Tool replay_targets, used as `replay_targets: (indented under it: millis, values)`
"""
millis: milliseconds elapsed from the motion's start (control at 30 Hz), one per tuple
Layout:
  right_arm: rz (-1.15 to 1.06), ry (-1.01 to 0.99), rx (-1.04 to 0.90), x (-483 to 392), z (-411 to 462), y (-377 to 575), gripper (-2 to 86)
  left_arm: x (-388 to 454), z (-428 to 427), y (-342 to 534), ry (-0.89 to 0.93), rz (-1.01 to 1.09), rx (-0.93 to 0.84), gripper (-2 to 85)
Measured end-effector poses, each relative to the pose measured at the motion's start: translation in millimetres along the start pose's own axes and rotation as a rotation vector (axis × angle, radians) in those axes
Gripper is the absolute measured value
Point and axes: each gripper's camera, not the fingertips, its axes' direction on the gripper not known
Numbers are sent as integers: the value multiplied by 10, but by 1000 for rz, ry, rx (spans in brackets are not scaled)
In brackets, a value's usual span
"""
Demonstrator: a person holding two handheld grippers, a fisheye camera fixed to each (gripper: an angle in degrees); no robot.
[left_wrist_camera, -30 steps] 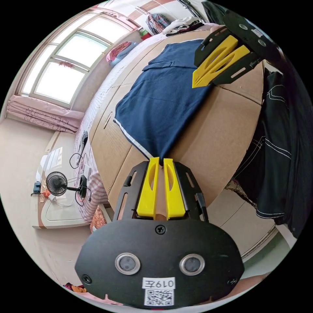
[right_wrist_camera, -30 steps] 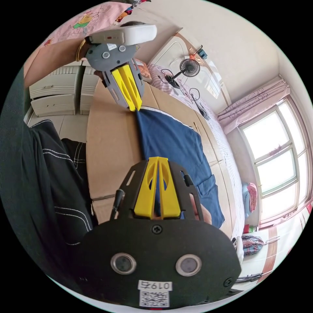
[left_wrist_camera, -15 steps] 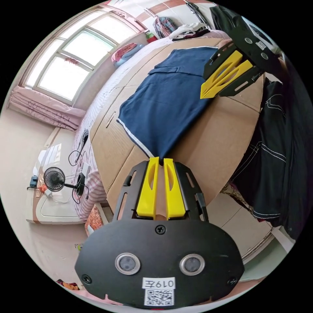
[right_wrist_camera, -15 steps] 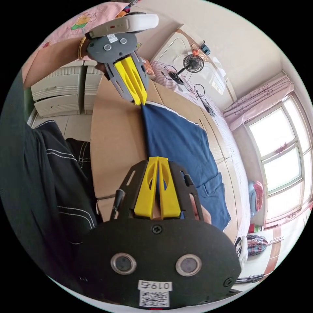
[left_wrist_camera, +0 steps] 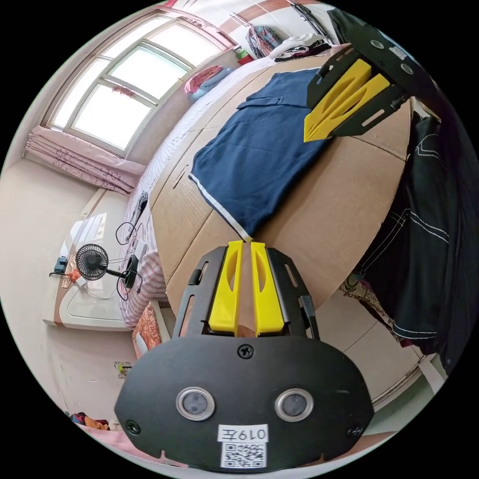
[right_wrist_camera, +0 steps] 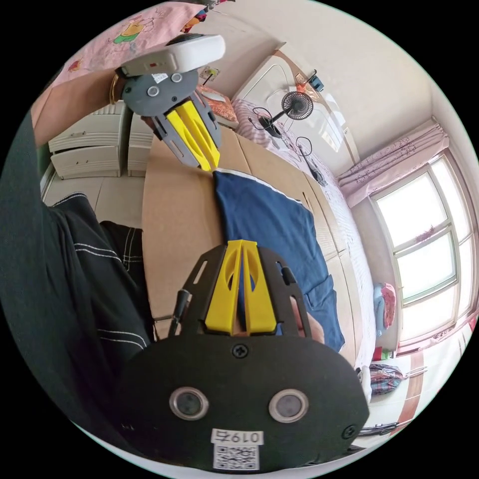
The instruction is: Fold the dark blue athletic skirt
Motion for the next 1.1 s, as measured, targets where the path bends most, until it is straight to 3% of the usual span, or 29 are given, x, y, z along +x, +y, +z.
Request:
replay_targets:
  millis: [100, 200, 267, 300, 433, 667, 767, 1100]
  values:
    - [18, 16, 18, -19, -49, -75, -7, -492, -192, 152, 88, -148, 44, 13]
    - [88, -32, 39, 27, -85, -129, -8, -1176, -420, 449, 249, -475, 189, 22]
    - [173, -62, 86, 91, -162, -177, -9, -1631, -370, 772, 493, -814, 342, 36]
    - [185, -67, 99, 99, -189, -188, -9, -1685, -328, 828, 543, -863, 363, 40]
    - [236, -13, 177, 60, -359, -199, -10, -1761, -238, 865, 515, -963, 230, 69]
    - [170, 5, 165, -383, -373, -297, -10, -2101, -374, 1135, 579, -1149, 220, 73]
    - [84, 99, 116, -702, -307, -351, -10, -2254, -425, 1130, 593, -1155, 211, 68]
    - [178, 257, 3, -812, -305, -28, -9, -2590, -575, 828, 514, -1078, 116, 30]
